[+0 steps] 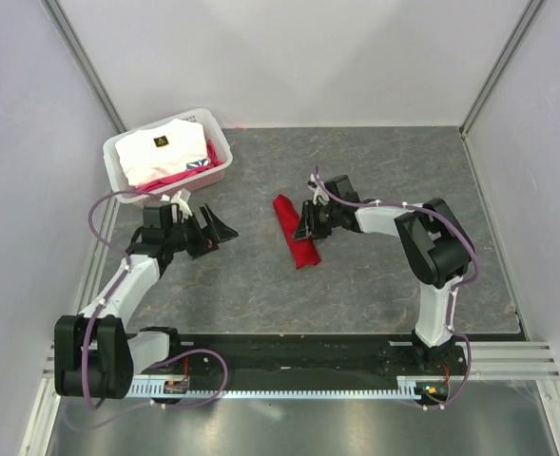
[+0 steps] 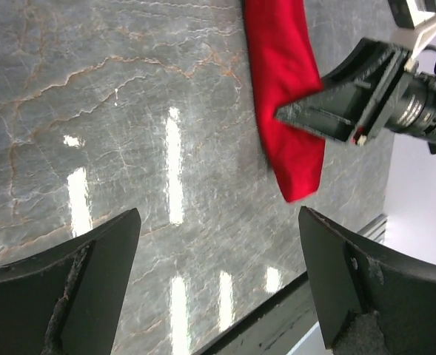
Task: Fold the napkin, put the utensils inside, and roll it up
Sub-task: Roll the napkin with the utensil
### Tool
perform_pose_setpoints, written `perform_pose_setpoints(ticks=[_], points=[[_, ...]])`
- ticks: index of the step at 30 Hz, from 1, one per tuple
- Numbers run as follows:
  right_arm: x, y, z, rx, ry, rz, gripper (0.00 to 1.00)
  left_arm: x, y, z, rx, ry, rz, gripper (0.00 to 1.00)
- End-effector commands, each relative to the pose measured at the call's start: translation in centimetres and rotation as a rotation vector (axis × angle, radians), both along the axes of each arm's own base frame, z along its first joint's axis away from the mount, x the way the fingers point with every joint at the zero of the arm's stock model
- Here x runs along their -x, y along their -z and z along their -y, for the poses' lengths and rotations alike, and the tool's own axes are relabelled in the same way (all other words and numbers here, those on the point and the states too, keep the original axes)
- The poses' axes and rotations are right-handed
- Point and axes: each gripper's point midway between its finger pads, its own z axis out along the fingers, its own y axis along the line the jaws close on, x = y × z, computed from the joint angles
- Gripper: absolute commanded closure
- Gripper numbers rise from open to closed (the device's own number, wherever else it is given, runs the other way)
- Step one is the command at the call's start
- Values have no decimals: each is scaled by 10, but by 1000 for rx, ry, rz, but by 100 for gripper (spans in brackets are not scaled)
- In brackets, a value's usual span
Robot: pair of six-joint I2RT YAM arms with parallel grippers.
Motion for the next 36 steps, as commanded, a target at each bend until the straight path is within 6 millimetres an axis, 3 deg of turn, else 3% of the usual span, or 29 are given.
perform_pose_setpoints(ticks=[1,8,10,18,26,32,35,36], points=[[61,38,-6,-68,-209,-185,63,-25,-4,4,74,-69,77,6],[99,44,-12,-183,-381,-299,62,-30,30,27,73,-32,66,6],[107,49,-12,-179,-404,-329,63,-34,29,41,73,6,101,6],[115,60,-12,-192,-431,-382,63,-53,40,49,1,26,167,7],[116,65,-13,-195,-440,-406,63,-53,54,71,-43,107,205,16],[116,66,-13,-205,-445,-421,63,-55,67,78,-85,132,210,29],[116,68,-14,-205,-447,-424,63,-52,77,78,-101,139,191,41],[116,68,-14,-203,-447,-424,63,-51,80,78,-104,139,184,49]])
